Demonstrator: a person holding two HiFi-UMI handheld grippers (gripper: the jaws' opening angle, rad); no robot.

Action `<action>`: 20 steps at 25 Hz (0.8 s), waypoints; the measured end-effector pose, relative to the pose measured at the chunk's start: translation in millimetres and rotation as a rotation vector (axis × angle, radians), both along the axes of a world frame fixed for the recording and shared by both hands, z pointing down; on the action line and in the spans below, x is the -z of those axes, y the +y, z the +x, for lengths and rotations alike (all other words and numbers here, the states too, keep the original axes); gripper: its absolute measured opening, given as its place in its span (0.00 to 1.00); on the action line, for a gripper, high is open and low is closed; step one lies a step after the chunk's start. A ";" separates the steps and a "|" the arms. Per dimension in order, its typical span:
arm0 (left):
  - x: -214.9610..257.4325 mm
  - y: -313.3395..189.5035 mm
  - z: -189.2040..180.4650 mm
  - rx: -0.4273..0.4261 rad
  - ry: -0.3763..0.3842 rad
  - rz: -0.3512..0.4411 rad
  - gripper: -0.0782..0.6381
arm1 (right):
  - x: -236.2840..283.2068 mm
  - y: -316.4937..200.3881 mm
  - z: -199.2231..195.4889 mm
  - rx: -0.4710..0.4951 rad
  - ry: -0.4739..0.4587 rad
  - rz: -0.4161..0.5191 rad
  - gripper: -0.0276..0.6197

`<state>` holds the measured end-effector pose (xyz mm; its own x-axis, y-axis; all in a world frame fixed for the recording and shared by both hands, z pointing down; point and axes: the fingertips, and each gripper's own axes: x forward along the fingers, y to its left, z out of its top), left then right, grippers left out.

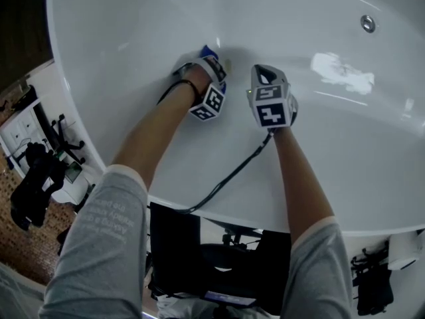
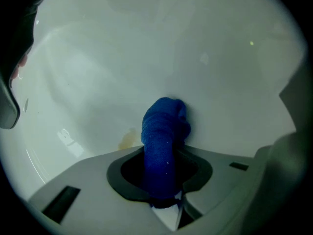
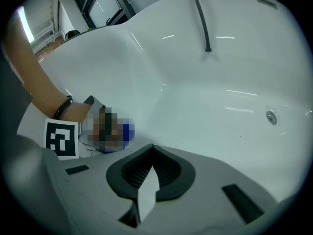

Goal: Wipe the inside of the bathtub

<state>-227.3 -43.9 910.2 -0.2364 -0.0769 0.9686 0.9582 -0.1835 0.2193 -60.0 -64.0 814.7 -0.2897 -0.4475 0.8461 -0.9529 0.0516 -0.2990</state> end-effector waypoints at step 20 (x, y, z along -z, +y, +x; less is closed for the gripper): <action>-34.7 0.8 72.6 0.063 0.183 0.036 0.28 | -17.6 16.4 57.2 -0.257 0.019 -0.018 0.06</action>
